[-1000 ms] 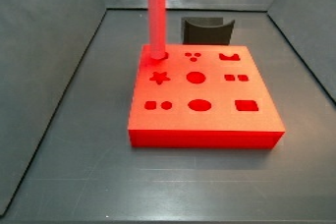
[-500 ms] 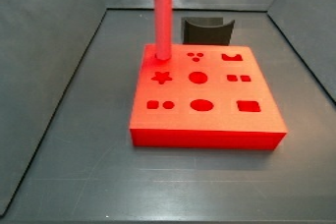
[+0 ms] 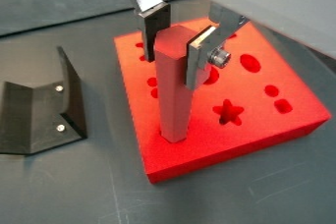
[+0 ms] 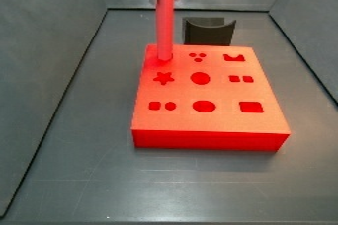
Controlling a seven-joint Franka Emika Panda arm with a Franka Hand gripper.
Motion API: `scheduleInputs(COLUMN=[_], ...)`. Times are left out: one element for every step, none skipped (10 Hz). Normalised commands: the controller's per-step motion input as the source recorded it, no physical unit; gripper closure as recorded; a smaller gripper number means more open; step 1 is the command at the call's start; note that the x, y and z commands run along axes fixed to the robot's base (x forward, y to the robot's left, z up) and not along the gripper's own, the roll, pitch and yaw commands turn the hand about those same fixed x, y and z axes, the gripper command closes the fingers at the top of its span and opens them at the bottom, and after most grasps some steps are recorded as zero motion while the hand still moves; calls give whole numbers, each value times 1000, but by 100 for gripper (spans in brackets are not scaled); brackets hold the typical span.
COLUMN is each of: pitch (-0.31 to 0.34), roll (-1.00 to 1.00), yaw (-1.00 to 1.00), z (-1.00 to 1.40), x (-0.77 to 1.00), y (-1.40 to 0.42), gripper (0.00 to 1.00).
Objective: Insert the hexagon object.
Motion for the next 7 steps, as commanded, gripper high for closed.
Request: scheduleInputs(pitch=[-84,-93,-90,-90,-139,0,0], roll=[66,59,39,24,-23,6,0], yaw=[-203,-203,-206,-234,-191,0,0], z=[-903,-943,-1000,-1000,-551,0,0], x=[120,123,151,131,160,0,0], y=[-6,-3,0,0,29,0,0], gripper=[100,100,100,100,100,100,100])
